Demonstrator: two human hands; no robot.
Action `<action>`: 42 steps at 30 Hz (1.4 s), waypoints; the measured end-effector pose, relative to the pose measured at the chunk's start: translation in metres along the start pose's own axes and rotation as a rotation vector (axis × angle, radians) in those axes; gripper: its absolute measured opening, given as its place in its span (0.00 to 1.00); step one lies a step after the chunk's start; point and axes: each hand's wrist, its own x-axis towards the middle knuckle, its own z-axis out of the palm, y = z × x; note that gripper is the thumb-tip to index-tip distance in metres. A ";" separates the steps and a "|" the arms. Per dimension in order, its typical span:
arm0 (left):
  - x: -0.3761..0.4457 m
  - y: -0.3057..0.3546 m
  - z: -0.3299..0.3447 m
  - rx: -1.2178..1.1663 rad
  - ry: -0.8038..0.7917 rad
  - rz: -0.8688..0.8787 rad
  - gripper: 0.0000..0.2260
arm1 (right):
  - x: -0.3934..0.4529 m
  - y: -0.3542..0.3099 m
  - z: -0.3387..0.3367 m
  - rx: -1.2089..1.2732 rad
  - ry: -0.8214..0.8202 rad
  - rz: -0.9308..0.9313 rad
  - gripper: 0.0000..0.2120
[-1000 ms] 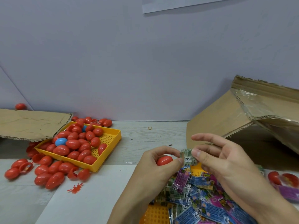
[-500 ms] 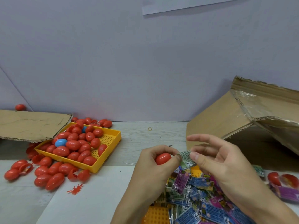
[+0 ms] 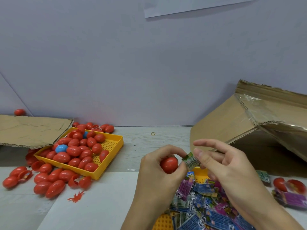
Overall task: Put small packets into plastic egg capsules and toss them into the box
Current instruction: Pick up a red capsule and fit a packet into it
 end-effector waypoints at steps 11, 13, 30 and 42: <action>-0.002 -0.005 0.003 0.190 -0.036 0.124 0.05 | -0.001 0.002 0.001 0.048 0.005 0.001 0.15; -0.002 -0.005 0.004 0.155 -0.010 0.088 0.04 | -0.001 0.002 0.000 0.112 -0.031 -0.001 0.16; 0.002 -0.001 0.004 -0.046 0.151 -0.075 0.08 | 0.003 0.006 -0.001 0.028 -0.042 0.033 0.14; 0.000 -0.002 0.004 0.045 0.077 0.035 0.04 | 0.002 0.005 0.001 -0.089 -0.015 0.053 0.18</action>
